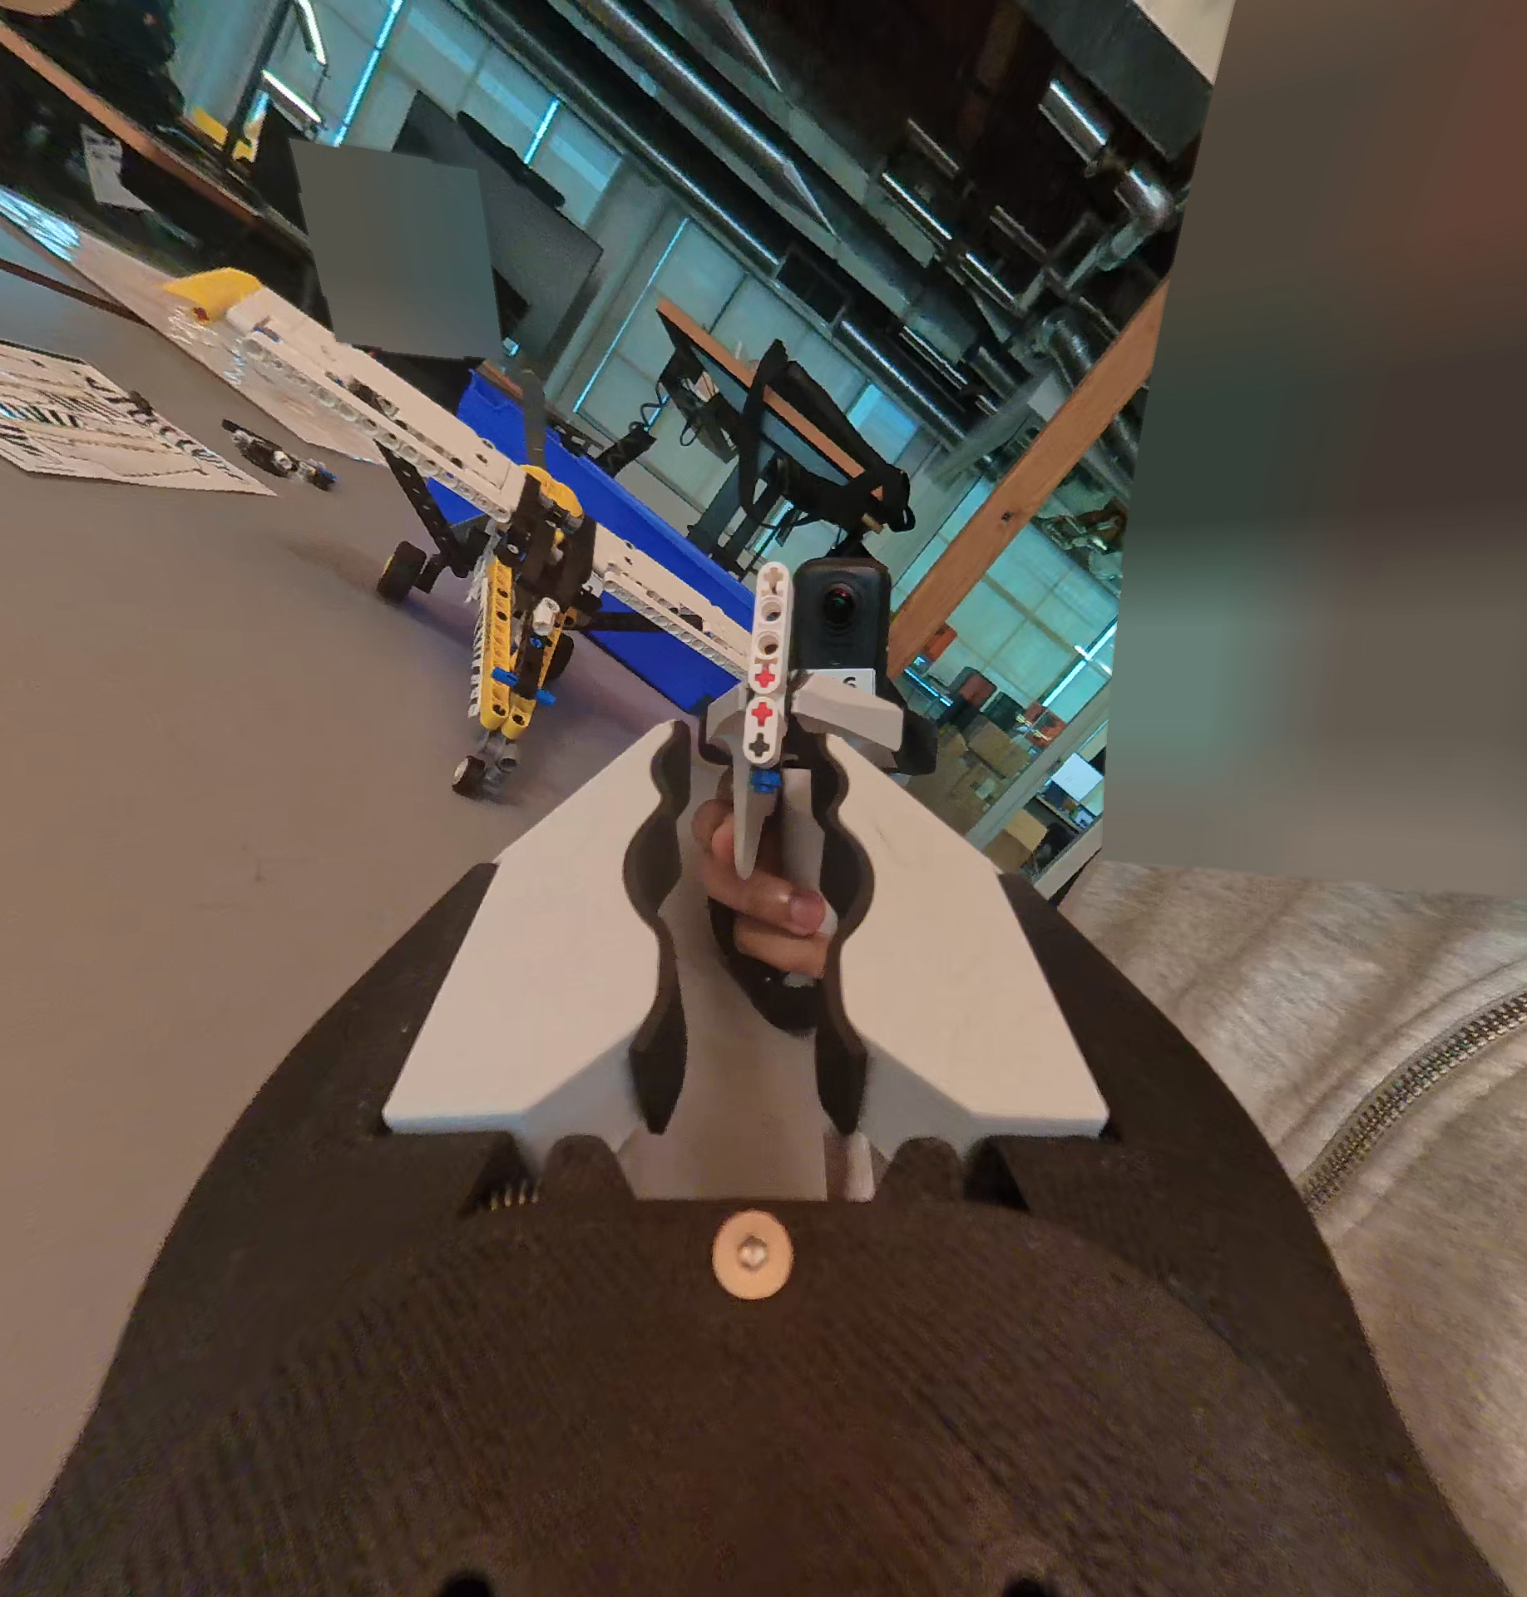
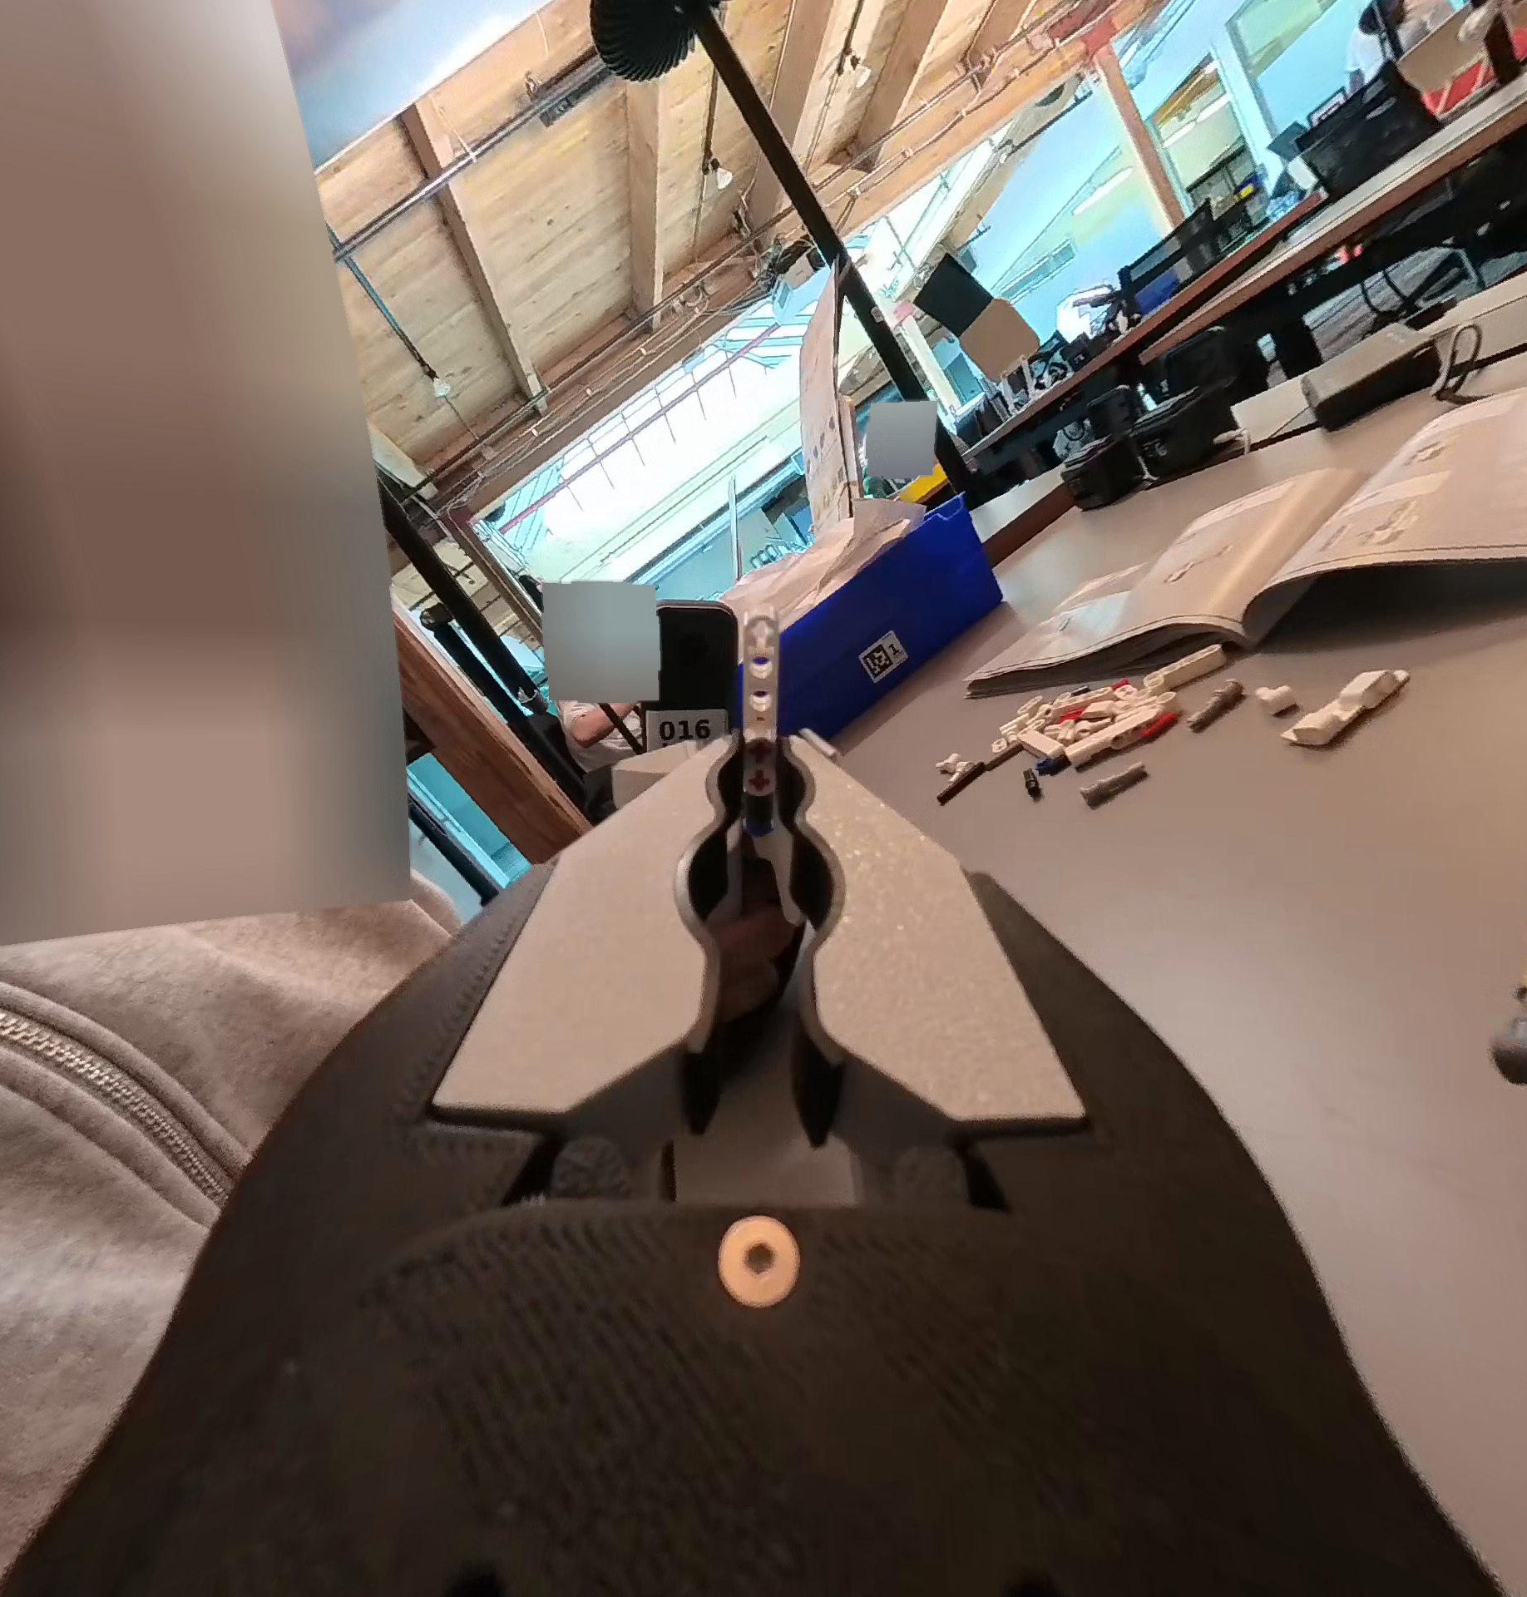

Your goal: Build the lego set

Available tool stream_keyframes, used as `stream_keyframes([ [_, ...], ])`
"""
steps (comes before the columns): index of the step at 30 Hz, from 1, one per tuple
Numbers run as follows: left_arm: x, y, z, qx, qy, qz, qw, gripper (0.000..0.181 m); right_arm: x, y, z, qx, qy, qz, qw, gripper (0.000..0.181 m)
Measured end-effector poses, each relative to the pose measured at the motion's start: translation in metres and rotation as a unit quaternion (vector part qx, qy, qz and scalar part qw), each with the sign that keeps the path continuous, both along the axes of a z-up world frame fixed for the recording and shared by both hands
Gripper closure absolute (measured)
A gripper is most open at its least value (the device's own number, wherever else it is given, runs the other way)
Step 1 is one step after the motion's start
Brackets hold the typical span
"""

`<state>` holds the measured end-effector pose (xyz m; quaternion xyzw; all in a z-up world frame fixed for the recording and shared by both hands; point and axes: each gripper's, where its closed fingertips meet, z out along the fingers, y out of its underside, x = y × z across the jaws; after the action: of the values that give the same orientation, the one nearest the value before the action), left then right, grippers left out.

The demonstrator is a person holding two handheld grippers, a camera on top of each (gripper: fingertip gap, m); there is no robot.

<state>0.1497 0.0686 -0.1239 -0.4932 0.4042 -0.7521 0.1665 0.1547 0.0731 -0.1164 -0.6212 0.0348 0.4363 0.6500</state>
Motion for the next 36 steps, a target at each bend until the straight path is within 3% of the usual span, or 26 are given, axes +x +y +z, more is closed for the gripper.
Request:
stream_keyframes([
  [1,0.0001,-0.0008,-0.0003,-0.002,0.001,-0.003,1.0,0.156,0.0002,0.0,0.0,0.0,0.002,0.001,1.0,0.176],
  [36,0.0002,0.0015,-0.0002,-0.014,0.0,-0.003,1.0,0.156,0.0019,-0.0041,0.0057,0.02,0.04,0.025,0.999,0.176],
])
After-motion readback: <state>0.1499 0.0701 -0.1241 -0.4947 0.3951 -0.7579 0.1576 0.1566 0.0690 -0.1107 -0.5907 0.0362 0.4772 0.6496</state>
